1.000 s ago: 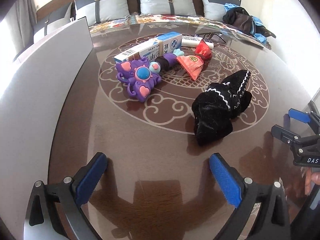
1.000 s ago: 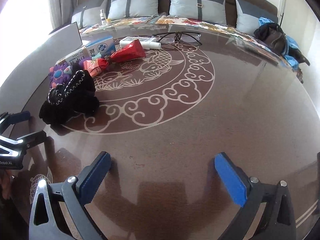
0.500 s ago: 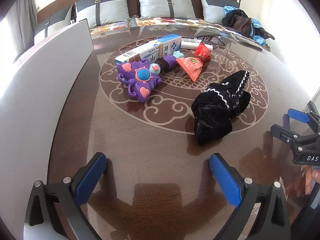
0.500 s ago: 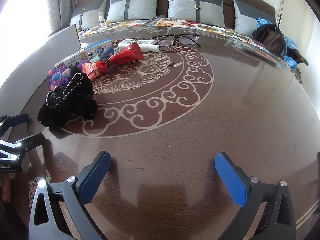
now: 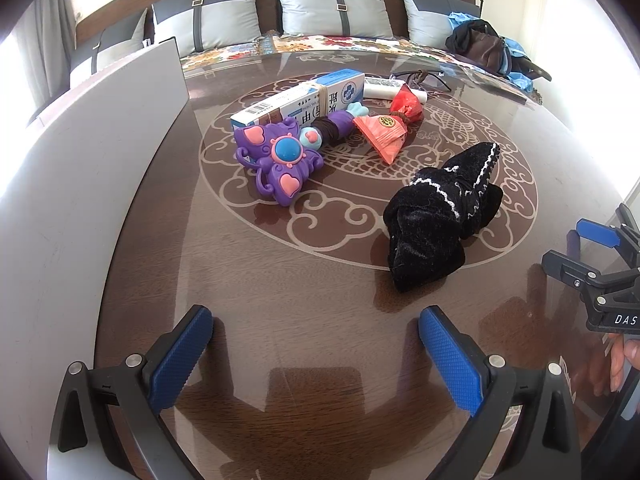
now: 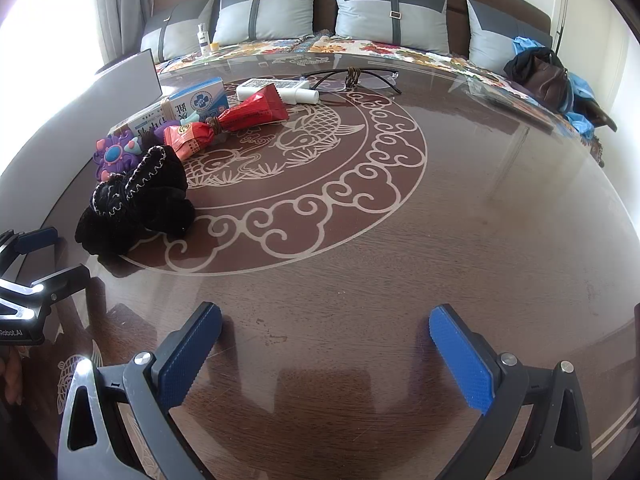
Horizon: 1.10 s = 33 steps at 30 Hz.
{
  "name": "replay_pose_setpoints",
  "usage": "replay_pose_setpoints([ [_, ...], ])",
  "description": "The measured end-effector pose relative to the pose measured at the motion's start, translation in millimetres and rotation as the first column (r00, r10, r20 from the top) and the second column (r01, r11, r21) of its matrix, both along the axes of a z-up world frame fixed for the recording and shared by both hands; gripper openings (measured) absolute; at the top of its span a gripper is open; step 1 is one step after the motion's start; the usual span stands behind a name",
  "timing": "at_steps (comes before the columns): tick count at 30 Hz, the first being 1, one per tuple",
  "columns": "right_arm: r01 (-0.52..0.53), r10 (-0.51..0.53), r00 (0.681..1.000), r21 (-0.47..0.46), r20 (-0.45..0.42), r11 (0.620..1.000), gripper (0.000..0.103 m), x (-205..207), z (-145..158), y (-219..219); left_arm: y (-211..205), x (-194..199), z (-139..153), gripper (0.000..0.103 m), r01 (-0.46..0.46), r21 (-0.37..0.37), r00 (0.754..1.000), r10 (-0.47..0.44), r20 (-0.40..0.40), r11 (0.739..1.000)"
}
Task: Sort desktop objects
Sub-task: 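Move the left tool to the purple toy while the right tool approaches the black knit item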
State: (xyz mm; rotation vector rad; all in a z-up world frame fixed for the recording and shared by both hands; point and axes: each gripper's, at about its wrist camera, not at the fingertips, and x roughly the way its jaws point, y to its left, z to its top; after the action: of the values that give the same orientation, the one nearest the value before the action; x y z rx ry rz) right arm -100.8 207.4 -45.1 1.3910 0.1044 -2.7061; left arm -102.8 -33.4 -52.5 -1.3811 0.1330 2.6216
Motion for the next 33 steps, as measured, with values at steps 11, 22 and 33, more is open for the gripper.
replay_pose_setpoints([
  [11,0.000,0.000,1.000,0.000,0.000,1.000,0.103,0,0,0,-8,6,2,0.103,0.038,-0.014,0.997,-0.037,0.071,0.999],
  [22,0.016,-0.015,0.998,-0.016,0.058,1.000,0.103,-6,2,-5,-16,20,0,0.103,0.076,0.004,0.997,-0.076,0.000,0.997],
  [33,-0.066,0.083,0.992,-0.170,0.096,0.983,0.103,-58,19,-119,-17,24,-1,0.103,0.073,0.004,0.997,-0.073,-0.006,0.997],
])
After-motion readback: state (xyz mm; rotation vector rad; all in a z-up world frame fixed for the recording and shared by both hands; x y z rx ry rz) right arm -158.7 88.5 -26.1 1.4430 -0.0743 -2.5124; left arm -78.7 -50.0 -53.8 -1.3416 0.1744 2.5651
